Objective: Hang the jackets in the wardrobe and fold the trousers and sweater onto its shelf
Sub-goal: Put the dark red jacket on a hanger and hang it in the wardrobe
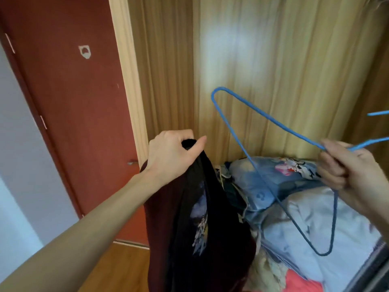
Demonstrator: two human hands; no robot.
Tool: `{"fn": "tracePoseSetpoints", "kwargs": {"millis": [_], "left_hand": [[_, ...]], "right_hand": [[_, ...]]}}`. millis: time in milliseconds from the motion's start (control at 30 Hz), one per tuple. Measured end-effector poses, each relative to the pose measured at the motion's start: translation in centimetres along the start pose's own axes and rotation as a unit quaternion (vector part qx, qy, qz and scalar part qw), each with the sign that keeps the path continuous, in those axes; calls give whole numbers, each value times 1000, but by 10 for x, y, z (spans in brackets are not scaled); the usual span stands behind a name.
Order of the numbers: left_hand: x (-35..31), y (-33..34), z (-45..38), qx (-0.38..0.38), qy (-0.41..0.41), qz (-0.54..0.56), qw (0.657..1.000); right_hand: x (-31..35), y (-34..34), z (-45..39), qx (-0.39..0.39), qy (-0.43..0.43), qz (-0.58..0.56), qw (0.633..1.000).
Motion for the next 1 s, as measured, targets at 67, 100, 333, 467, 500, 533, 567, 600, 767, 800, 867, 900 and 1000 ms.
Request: {"fn": "tracePoseSetpoints", "kwargs": {"millis": [67, 100, 333, 467, 500, 533, 567, 600, 767, 800, 867, 900, 1000], "left_hand": [[-1, -3, 2, 34, -26, 21, 999], [-3, -4, 3, 60, -31, 39, 997], [-30, -12, 21, 142, -61, 76, 985], [-35, -25, 35, 117, -93, -1, 989], [-36, -27, 39, 107, -98, -25, 989], [-39, -29, 43, 96, -99, -49, 989], [-43, -30, 47, 83, -94, -73, 990], [-48, -30, 52, 68, -83, -101, 989], [-63, -29, 75, 23, -55, -189, 980], [-65, -30, 80, 22, -56, -191, 980], [-69, -31, 89, 22, -53, -199, 978], [-71, -31, 94, 21, -54, -203, 977], [-76, -28, 105, 29, -63, -204, 977]], "right_hand": [[-5, -7, 12, 56, 53, 11, 997], [-8, -9, 17, 80, 72, 31, 994], [-11, 3, 33, 129, 110, 215, 962], [7, 0, 41, 82, 114, 234, 962], [11, 2, 43, 71, 111, 231, 964], [14, 7, 45, 63, 108, 225, 966], [15, 14, 46, 60, 107, 218, 968], [15, 22, 48, 61, 107, 214, 969], [20, 34, 54, 134, 135, 191, 963], [23, 30, 54, 152, 144, 192, 959], [26, 21, 58, 179, 159, 199, 950], [26, 18, 60, 191, 163, 205, 946], [23, 16, 65, 210, 165, 219, 939]]}}
Point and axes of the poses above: each hand's wrist, its own z-axis away from the middle knuckle, its own y-axis out of the palm, x = y × z, the point moved 3 cm from there along -z, towards the middle knuckle, and after that the axes turned 4 degrees about x, right-handed, at the moved point
